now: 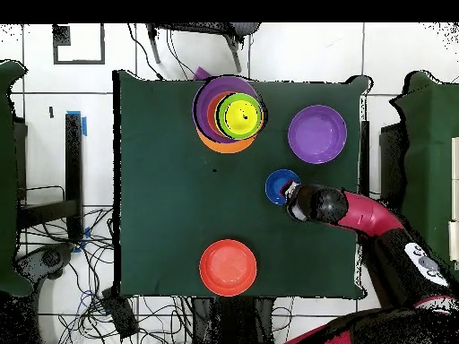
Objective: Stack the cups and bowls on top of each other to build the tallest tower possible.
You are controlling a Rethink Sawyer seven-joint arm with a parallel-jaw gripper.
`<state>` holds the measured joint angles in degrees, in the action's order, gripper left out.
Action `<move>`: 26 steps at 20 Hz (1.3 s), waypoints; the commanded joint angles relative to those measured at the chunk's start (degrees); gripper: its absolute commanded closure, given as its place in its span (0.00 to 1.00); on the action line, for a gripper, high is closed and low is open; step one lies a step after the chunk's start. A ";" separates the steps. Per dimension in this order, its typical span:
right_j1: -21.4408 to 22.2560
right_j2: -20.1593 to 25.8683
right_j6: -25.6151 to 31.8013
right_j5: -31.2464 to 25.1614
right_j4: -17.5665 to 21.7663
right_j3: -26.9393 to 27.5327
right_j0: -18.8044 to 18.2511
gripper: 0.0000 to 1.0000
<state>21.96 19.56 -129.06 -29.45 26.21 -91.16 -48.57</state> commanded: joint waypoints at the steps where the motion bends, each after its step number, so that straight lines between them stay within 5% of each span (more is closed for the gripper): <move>1: -4.82 2.02 8.59 2.80 5.50 2.93 -0.25 1.00; 13: -1.17 5.36 9.35 -0.57 2.72 0.09 -1.94 1.00; 26: 8.23 12.74 11.68 -16.16 -4.81 1.74 -2.49 1.00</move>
<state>27.60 26.18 -129.06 -36.12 23.76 -91.19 -52.06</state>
